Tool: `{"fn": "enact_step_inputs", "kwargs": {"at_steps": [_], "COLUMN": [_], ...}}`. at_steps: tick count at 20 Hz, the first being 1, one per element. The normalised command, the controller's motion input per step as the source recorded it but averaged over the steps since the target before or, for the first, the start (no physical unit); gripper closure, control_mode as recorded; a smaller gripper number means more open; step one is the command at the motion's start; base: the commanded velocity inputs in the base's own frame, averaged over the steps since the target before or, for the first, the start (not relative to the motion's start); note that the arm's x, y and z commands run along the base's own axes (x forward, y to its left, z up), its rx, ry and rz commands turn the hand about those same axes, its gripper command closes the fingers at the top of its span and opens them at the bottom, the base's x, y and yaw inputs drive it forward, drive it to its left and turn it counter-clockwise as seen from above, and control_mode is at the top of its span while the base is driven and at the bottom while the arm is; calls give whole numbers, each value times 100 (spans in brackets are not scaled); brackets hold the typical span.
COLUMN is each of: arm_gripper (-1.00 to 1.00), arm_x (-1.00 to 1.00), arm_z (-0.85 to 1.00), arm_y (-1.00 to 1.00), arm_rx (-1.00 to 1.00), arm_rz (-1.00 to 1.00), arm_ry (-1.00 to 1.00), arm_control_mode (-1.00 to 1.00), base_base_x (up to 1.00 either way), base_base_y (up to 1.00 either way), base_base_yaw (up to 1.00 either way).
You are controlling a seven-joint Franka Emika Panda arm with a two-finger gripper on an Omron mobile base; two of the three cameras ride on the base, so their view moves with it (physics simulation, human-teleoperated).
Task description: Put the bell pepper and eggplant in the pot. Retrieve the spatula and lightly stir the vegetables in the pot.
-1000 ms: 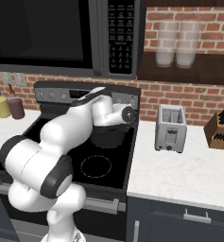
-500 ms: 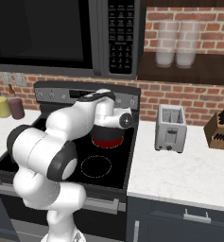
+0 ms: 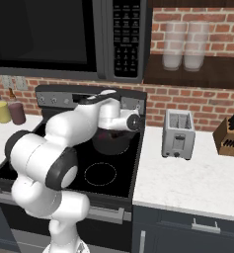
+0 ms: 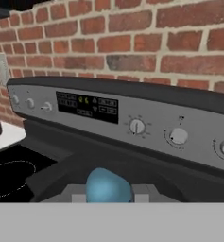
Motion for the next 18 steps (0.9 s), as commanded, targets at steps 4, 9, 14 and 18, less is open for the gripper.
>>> {"fn": "enact_step_inputs", "kwargs": {"at_steps": [4, 9, 14, 18], "arm_gripper": [100, 100, 100, 100], "arm_x": [-7, 0, -2, -10], "arm_z": [74, 41, -16, -44], "arm_y": [-1, -3, -7, -17], "arm_rx": [1, 0, 0, 0], "arm_rz": [0, 0, 0, 0], "arm_ry": [11, 19, 27, 22], "arm_control_mode": [-100, -100, -100, -100], "base_base_x": [0, 0, 0, 0], "base_base_y": [0, 0, 0, 0], "base_base_yaw": [0, 0, 0, 0]}}
